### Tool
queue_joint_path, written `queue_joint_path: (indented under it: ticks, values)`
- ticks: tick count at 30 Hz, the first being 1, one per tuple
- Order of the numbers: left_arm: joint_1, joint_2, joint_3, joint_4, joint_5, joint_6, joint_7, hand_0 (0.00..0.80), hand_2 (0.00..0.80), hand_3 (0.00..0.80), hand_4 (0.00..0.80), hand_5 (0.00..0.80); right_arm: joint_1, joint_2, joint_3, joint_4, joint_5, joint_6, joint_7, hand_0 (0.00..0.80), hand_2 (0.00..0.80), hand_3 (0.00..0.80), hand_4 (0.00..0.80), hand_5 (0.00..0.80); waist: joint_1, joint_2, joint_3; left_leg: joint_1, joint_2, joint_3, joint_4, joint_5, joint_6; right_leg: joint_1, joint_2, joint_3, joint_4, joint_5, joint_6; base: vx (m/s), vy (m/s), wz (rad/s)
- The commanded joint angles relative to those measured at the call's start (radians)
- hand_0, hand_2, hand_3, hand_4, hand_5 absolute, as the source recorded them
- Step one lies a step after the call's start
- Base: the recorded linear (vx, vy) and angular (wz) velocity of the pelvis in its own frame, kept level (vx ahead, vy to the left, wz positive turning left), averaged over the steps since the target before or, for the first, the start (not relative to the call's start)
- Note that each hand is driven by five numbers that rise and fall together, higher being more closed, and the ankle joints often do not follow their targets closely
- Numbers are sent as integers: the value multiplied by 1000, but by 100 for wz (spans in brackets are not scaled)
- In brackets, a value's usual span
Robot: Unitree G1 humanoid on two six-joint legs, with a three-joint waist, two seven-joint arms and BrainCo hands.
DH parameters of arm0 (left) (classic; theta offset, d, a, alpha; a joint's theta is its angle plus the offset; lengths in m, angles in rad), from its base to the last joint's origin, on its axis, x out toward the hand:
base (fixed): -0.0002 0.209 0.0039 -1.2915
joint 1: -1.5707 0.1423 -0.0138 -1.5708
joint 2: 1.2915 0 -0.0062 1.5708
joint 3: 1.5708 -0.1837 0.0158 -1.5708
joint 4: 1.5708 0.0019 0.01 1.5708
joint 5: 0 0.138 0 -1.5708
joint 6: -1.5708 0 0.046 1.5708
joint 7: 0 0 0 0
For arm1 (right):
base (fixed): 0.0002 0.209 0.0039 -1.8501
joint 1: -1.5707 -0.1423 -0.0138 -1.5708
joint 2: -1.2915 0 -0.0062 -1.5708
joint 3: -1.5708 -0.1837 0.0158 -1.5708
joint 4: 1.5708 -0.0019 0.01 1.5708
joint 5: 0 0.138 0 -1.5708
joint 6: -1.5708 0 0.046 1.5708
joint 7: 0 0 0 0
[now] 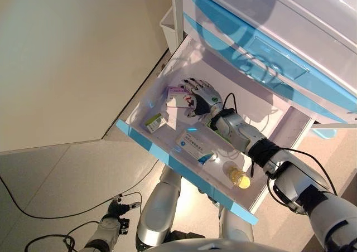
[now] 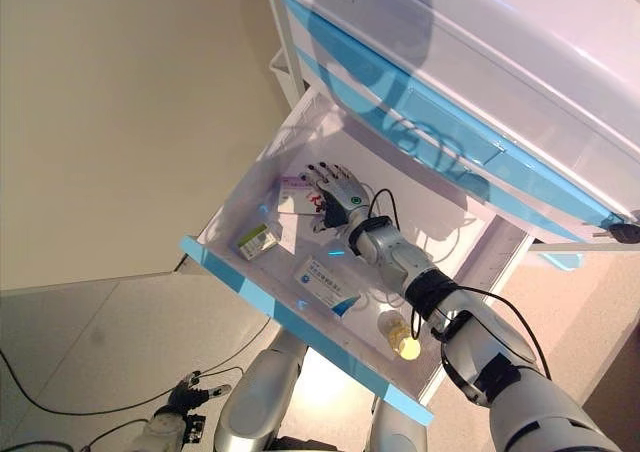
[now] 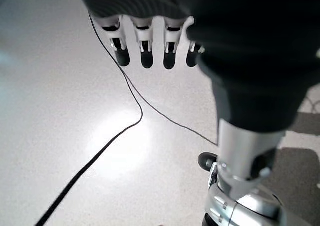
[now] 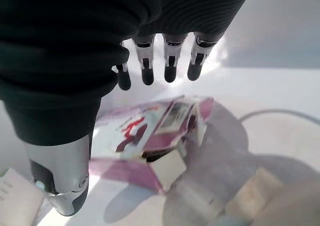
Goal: Open the drawer and pick up the medicine
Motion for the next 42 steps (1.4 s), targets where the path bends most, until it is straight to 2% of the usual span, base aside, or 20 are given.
queue_joint_path:
  ticks: [1, 7, 15, 20, 21, 22, 23, 31, 42]
  values:
    - [-6, -13, -12, 40, -32, 1, 32, 0, 0, 0, 0, 0, -2, 0, -36, -92, -31, 7, -73, 0, 0, 0, 0, 0, -13, 8, -1, -11, -42, 33, 21, -25, 53, -21, -26, 36, -111, 218, 50, -98, 55, 6]
    - [-21, -24, -17, 51, -29, 0, 49, 0, 0, 0, 0, 0, 18, 5, -79, -96, -14, 16, -142, 0, 0, 0, 0, 0, -20, 11, -2, -9, -40, 33, 12, -22, 53, -25, -28, 39, -114, 222, 52, -2, 1, 1]
    - [-31, -24, -8, 79, -27, 7, 62, 0, 0, 0, 0, 0, -13, 39, -92, -25, 46, 33, -142, 0, 0, 0, 0, 0, -22, 10, 1, -8, -39, 38, 7, -19, 53, -28, -30, 45, -122, 232, 54, 0, 0, 0]
    - [-36, -17, -3, 94, -26, 9, 62, 0, 0, 0, 0, 0, -55, 71, -64, 34, 74, 37, -100, 0, 0, 0, 0, 0, -18, 8, 2, -7, -39, 38, 2, -17, 52, -29, -31, 48, -124, 235, 54, 18, -10, 0]
    - [-34, -17, -2, 97, -27, 11, 63, 0, 0, 0, 0, 0, -63, 79, -61, 47, 81, 38, -95, 0, 0, 0, 0, 0, -18, 2, -1, 7, -38, 39, 1, -43, 51, -21, -30, 58, -117, 208, 62, 0, 0, 0]
    - [-36, -13, -5, 103, -26, 13, 62, 0, 0, 0, 0, 0, -87, 101, -47, 95, 97, 43, -76, 0, 0, 0, 0, 0, -13, 9, 4, -6, -39, 40, 2, -18, 53, -30, -32, 47, -120, 235, 54, 86, -39, 1]
    - [-35, -14, -4, 104, -26, 13, 62, 0, 0, 0, 0, 0, -87, 102, -45, 96, 97, 42, -76, 0, 0, 0, 0, 0, -15, 3, 1, 7, -38, 41, 1, -43, 52, -22, -31, 58, -114, 209, 62, 0, 0, 0]
    - [-44, 6, -4, 137, -30, 22, 61, 0, 0, 0, 0, 0, -166, 213, 11, 238, 169, 41, -5, 0, 0, 0, 0, 0, 2, 1, 3, 11, -37, 45, -5, -42, 52, -25, -36, 59, -114, 214, 62, 11, -6, 0]
    - [-60, 24, 3, 168, -22, 32, 62, 0, 0, 0, 0, 0, -203, 283, 56, 336, 178, 47, 44, 0, 0, 0, 0, 0, 9, -13, 5, 9, -36, 43, -9, -41, 51, -27, -35, 62, -123, 220, 62, 0, 0, 0]
